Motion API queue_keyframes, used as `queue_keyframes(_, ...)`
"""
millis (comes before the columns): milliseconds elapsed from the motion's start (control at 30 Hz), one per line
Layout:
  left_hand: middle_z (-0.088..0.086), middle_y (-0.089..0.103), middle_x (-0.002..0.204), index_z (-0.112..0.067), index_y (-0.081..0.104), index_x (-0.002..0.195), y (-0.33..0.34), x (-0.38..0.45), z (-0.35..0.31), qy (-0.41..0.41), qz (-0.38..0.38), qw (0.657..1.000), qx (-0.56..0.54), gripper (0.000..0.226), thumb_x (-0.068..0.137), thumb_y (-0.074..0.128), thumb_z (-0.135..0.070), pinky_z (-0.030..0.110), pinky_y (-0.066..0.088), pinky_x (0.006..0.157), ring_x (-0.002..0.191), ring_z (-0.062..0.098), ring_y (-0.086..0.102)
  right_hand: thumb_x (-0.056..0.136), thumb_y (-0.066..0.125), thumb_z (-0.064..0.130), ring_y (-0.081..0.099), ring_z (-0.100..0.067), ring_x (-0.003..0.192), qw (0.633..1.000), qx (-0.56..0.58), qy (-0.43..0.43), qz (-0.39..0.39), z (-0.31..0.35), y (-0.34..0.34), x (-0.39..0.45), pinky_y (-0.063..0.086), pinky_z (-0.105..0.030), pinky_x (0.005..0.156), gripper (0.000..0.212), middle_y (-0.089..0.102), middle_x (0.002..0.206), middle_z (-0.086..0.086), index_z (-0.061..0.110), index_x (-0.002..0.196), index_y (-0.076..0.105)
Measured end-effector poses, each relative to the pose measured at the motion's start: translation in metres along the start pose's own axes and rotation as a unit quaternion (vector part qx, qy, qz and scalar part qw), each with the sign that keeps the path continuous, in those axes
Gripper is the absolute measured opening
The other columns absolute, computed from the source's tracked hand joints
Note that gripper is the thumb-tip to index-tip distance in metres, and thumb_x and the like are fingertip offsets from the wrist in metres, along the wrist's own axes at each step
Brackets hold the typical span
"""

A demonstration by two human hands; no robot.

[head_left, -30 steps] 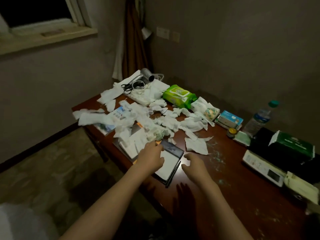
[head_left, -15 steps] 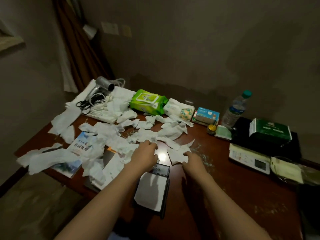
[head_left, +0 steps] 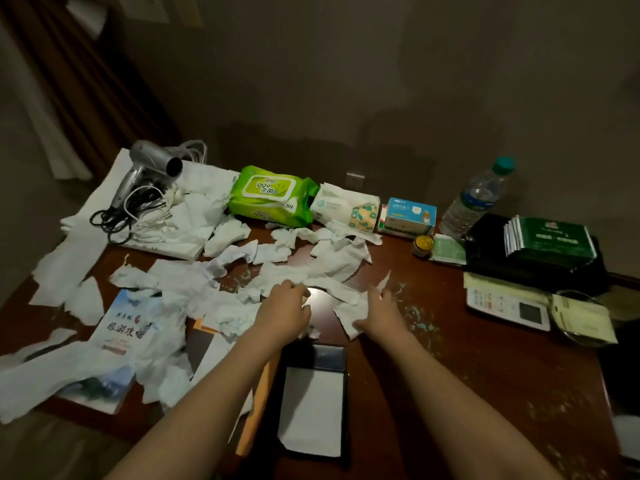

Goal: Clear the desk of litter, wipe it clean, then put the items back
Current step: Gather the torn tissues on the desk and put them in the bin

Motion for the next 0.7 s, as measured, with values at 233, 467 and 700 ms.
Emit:
queue_keyframes(233, 0.009, 0.05, 0.128, -0.016, 0.052, 0.129, 0.008, 0.05, 0.0, 0.05, 0.053, 0.997, -0.005, 0.037, 0.093, 0.049, -0.024, 0.037, 0.043, 0.096, 0.119, 0.025, 0.046, 0.087, 0.056, 0.006, 0.05, -0.031, 0.116, 0.999, -0.004, 0.028, -0.043, 0.009, 0.005, -0.003, 0.044, -0.037, 0.09, 0.05, 0.051, 0.13, -0.015, 0.01, 0.134, 0.039)
queue_keyframes(467, 0.012, 0.049, 0.129, -0.011, 0.052, 0.13, 0.0, 0.098, -0.008, 0.08, 0.06, 0.995, -0.028, 0.038, 0.094, 0.048, -0.02, 0.034, 0.04, 0.093, 0.119, 0.028, 0.046, 0.092, 0.056, 0.022, 0.051, -0.033, 0.113, 0.996, 0.037, -0.062, -0.043, 0.062, -0.01, 0.018, 0.044, -0.038, 0.091, 0.051, 0.054, 0.127, -0.014, 0.016, 0.14, 0.039)
queue_keyframes(700, 0.014, 0.052, 0.128, -0.009, 0.055, 0.126, 0.004, 0.131, 0.0, 0.084, 0.073, 0.993, -0.037, 0.035, 0.092, 0.05, -0.016, 0.037, 0.041, 0.093, 0.116, 0.03, 0.049, 0.096, 0.048, 0.019, 0.05, -0.032, 0.098, 0.998, 0.042, -0.032, -0.026, 0.074, 0.017, 0.038, 0.039, -0.037, 0.077, 0.017, 0.049, 0.108, -0.014, 0.007, 0.106, 0.053)
Point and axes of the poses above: each hand's wrist, its own x-axis towards the middle knuckle, its own y-axis out of the palm, z = x × y, the point moved 10 cm from there along x, towards the middle knuckle
